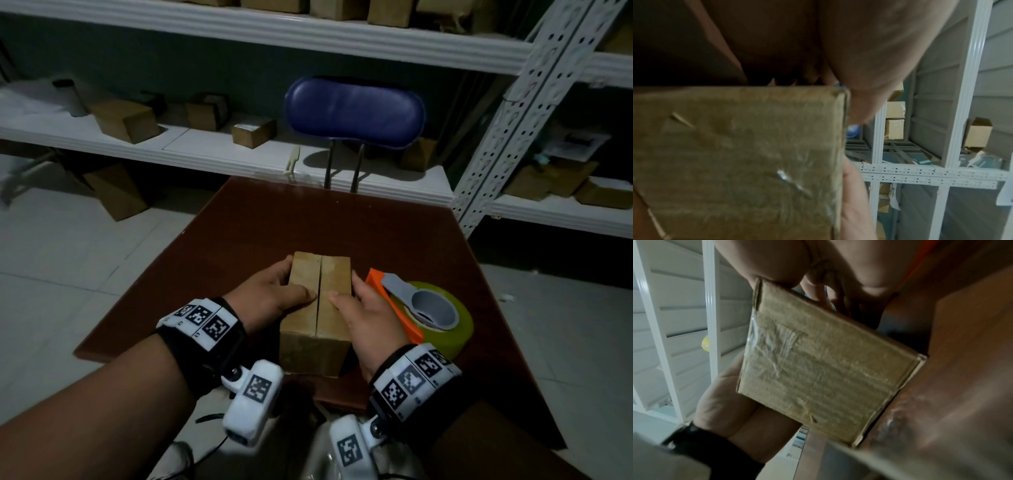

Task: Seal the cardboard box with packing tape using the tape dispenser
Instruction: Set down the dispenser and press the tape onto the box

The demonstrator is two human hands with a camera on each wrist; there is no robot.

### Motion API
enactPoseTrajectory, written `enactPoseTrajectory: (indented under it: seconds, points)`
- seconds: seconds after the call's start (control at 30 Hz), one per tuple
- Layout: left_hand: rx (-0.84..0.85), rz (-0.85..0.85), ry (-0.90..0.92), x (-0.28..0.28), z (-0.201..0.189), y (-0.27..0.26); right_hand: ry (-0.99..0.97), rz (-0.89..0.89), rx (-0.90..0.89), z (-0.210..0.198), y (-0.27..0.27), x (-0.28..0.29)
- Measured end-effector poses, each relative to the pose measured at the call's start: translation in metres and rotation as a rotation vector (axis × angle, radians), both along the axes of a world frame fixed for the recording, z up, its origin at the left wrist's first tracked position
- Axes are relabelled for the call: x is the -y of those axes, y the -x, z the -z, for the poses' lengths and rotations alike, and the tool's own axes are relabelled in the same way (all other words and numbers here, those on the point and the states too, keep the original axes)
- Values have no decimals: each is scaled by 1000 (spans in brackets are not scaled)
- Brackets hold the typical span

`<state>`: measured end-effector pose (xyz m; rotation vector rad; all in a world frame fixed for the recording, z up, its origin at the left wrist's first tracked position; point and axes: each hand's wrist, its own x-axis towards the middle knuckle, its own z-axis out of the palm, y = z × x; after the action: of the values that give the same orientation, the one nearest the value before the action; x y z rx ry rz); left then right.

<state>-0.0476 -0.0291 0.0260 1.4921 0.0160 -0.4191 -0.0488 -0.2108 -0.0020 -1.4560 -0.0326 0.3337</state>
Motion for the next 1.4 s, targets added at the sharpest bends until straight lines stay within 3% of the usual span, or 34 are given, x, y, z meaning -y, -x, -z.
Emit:
enactPoseTrajectory:
  seconds: [0.2,0.37,0.67,1.1,1.17,1.3,1.4]
  points:
    - [9,65,51,0,-2,1,-15,-6,0,0,-1,2]
    - [51,-83,121,11,7,5,-46,-35,-23,1,-3,4]
    - [108,-201,51,18,8,7,-4,-99,-1,3,3,5]
    - [83,-214,-60,13,10,1,-66,-212,12,-3,9,14]
    - [84,-160,-97,8,10,1,-18,-240,17,-1,7,17]
    - [147,-106,-200,4,6,4,254,-291,94,7,7,20]
    - [183,-68,-259,2,4,5,315,-287,117,7,7,22]
